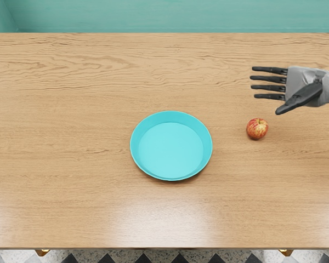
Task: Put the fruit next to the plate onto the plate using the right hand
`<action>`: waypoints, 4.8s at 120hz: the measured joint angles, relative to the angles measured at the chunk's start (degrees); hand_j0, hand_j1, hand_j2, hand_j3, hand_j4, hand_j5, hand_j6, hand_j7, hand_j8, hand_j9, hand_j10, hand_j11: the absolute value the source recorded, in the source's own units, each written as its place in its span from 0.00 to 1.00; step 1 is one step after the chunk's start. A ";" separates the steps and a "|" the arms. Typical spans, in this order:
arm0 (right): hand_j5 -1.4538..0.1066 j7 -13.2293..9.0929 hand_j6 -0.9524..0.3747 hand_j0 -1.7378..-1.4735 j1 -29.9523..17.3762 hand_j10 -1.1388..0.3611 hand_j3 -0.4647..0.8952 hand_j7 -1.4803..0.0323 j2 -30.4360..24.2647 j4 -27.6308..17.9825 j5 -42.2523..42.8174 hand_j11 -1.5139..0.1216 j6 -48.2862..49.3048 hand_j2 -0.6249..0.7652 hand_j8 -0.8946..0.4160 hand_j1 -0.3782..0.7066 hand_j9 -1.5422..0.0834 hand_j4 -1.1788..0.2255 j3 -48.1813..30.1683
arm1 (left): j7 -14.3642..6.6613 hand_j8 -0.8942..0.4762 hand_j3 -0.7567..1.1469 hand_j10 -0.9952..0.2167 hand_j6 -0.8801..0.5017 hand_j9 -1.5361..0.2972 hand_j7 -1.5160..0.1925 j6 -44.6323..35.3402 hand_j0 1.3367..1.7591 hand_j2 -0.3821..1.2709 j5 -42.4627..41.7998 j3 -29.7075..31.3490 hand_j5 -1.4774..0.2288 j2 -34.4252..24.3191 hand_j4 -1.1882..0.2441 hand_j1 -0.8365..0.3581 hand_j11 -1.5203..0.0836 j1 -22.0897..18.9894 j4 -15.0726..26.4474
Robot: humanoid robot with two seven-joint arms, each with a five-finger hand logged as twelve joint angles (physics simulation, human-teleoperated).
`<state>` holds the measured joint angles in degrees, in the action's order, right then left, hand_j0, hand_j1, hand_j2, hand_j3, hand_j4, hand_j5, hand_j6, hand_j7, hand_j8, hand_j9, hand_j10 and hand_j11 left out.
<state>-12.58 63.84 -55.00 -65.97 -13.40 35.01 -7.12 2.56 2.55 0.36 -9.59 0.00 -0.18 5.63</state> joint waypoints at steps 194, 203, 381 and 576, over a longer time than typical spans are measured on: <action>0.87 -22.17 0.66 0.30 -0.65 0.71 0.34 0.91 14.94 -20.97 53.90 0.86 -62.21 0.44 0.62 0.11 0.89 0.78 5.97 | 0.00 0.47 0.40 0.62 0.46 0.66 0.70 0.00 0.76 0.26 0.00 0.01 0.68 0.00 0.66 0.74 0.75 0.00 0.00; 0.83 -22.30 0.62 0.30 -0.49 0.68 0.34 0.87 15.61 -20.18 53.90 0.83 -62.29 0.43 0.59 0.16 0.85 0.75 5.97 | 0.00 0.47 0.40 0.62 0.46 0.66 0.70 0.00 0.76 0.26 0.00 0.01 0.68 0.00 0.66 0.74 0.75 0.00 0.00; 0.36 -22.48 0.44 0.34 -1.78 0.33 0.34 0.41 17.93 -15.99 53.29 0.38 -65.87 0.54 0.37 0.60 0.40 0.46 8.00 | 0.00 0.47 0.40 0.62 0.46 0.66 0.70 0.00 0.76 0.26 0.00 0.00 0.68 0.00 0.66 0.74 0.75 0.00 0.00; 0.50 -22.43 0.46 0.31 -1.76 0.43 0.34 0.55 32.65 -10.95 44.05 0.53 -28.91 0.48 0.40 0.46 0.55 0.53 -13.07 | -0.01 0.47 0.40 0.62 0.46 0.66 0.70 0.00 0.76 0.26 0.00 0.01 0.68 0.00 0.66 0.74 0.75 0.00 0.00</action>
<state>-35.01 62.08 -22.34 -76.92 30.65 6.10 -20.19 2.55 2.55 0.35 -9.58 0.00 -0.18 5.63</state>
